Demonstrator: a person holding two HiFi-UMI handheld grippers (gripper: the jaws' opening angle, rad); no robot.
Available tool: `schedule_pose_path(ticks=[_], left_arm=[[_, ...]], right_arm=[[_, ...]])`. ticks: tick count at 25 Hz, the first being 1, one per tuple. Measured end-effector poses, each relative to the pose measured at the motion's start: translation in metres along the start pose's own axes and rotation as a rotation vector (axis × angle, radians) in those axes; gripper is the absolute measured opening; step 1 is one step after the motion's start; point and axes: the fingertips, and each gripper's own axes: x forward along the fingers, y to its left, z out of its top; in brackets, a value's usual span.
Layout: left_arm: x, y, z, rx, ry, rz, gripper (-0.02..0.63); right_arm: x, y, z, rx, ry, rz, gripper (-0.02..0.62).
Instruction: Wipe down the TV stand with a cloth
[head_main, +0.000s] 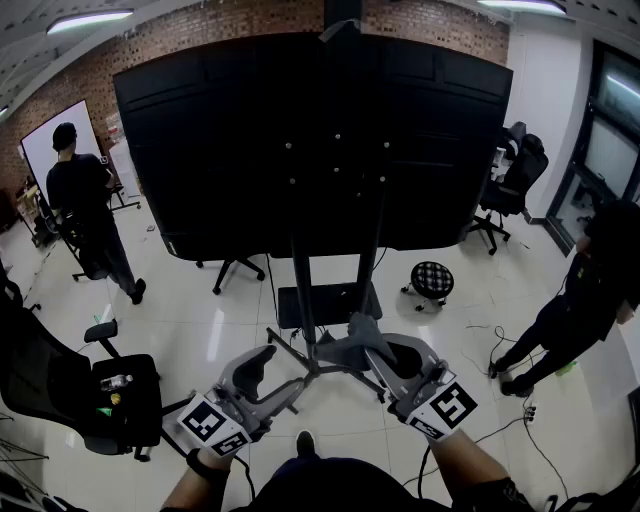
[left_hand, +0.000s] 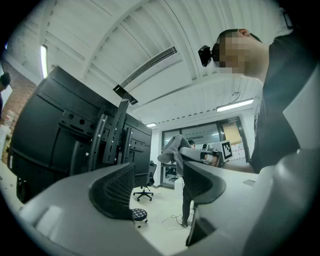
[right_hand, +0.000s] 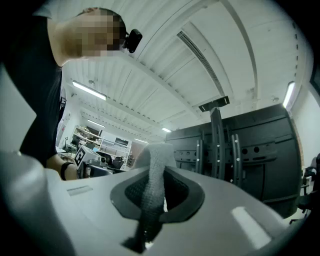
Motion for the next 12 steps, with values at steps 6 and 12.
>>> schedule_pose_path(ticks=[6,12], left_arm=[[0.018,0.059,0.008,0.013,-0.013,-0.030,0.327],[0.042,0.123,0.030,0.050,-0.022,-0.092,0.327]], right_arm=[[0.053,-0.036,-0.003,-0.045,-0.003,-0.020,0.018],[0.114,-0.088,0.009,-0.113,-0.016,-0.063,0.017]])
